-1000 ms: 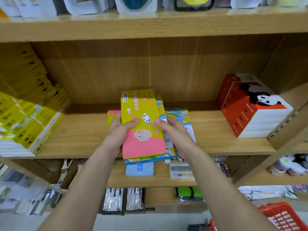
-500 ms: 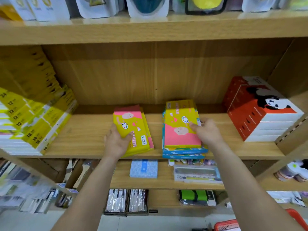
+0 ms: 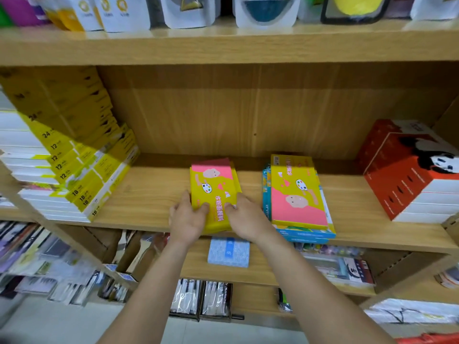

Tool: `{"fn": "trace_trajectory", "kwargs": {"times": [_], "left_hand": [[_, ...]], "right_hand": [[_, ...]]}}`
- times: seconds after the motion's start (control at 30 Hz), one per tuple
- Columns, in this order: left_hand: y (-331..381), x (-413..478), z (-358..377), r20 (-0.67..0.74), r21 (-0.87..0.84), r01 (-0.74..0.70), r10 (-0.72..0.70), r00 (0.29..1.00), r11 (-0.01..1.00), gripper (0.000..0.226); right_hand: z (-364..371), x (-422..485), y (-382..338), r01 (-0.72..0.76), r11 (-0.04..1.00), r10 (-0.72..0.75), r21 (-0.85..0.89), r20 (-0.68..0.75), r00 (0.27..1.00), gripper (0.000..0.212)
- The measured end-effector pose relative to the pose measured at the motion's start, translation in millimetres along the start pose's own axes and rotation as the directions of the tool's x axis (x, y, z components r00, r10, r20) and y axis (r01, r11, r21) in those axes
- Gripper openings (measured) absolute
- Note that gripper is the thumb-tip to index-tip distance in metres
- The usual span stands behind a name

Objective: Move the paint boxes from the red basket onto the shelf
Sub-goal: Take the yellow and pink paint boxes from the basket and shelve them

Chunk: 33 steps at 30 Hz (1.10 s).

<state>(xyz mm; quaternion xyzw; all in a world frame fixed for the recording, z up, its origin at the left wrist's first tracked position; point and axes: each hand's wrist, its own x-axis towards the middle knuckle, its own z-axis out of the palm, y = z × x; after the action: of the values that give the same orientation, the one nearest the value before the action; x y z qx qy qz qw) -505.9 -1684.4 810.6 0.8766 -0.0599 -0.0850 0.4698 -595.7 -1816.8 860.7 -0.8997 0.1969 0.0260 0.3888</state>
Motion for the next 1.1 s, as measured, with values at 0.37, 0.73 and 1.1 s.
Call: {"fn": "trace_trajectory", "kwargs": {"times": [0.37, 0.73, 1.1], "left_hand": [[5.1, -28.4, -20.1, -0.017, -0.577, -0.093, 0.101, 0.995, 0.812, 0.075], [26.4, -35.4, -10.4, -0.037, -0.562, -0.142, 0.147, 0.988, 0.815, 0.05], [66.3, -36.4, 16.2, -0.007, -0.564, -0.156, 0.185, 0.983, 0.811, 0.064]], "right_hand": [[13.7, -22.2, 20.0, 0.147, 0.922, -0.087, 0.358, -0.179, 0.98, 0.028], [-86.4, -26.1, 111.2, -0.376, 0.926, 0.361, 0.02, -0.332, 0.871, 0.088], [-109.5, -26.4, 153.0, -0.154, 0.886, 0.37, 0.437, -0.467, 0.803, 0.013]]}}
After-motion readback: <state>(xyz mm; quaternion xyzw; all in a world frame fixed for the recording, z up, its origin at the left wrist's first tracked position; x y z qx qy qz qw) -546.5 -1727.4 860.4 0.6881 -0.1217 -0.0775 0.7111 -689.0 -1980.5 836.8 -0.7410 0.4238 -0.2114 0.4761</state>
